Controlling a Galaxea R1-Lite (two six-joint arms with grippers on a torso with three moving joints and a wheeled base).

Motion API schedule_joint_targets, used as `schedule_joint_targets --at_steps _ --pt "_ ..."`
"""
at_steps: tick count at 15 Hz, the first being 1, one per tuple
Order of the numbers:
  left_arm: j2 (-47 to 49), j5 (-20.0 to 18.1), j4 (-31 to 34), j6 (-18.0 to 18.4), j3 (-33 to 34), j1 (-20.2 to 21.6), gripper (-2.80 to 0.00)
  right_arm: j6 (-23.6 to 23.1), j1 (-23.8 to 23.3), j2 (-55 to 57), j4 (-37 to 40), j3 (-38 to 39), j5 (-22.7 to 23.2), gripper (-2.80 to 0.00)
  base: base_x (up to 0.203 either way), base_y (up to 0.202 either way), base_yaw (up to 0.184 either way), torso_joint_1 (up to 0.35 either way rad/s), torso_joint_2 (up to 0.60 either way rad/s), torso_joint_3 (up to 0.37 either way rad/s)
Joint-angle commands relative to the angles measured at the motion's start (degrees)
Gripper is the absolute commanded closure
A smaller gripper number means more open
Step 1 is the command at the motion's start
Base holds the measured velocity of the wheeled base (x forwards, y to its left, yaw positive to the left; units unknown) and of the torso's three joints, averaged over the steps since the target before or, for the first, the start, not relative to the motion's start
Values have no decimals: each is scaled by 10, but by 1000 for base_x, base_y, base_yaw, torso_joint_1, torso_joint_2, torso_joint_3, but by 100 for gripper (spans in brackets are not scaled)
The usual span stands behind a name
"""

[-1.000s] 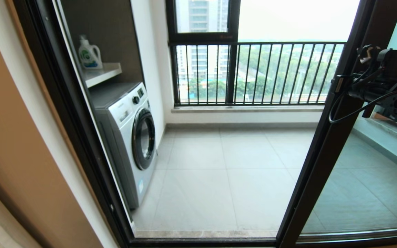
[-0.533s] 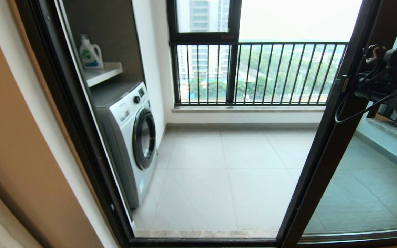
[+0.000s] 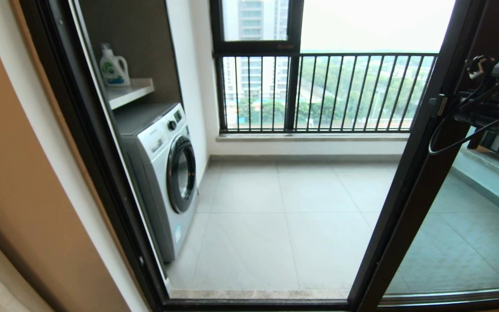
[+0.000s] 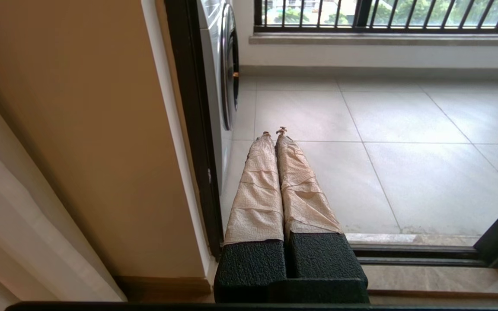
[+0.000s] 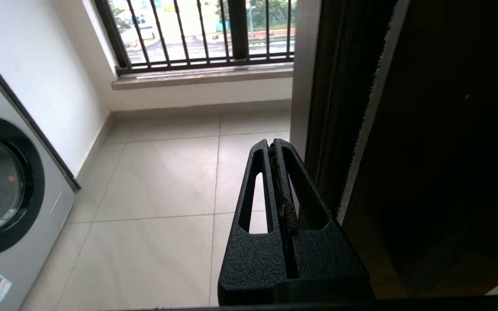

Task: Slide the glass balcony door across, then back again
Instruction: Open the slid door

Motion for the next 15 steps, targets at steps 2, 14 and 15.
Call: schedule_joint_targets --at_steps 2,14,15 --pt "1 0 0 0 0 0 0 0 1 -2 1 2 1 0 0 0 0 0 0 0" --pt "1 1 0 0 0 0 0 7 44 -20 1 41 -1 0 0 0 0 0 0 0" --pt "1 0 0 0 0 0 0 8 55 -20 0 41 -2 0 0 0 0 0 0 0"
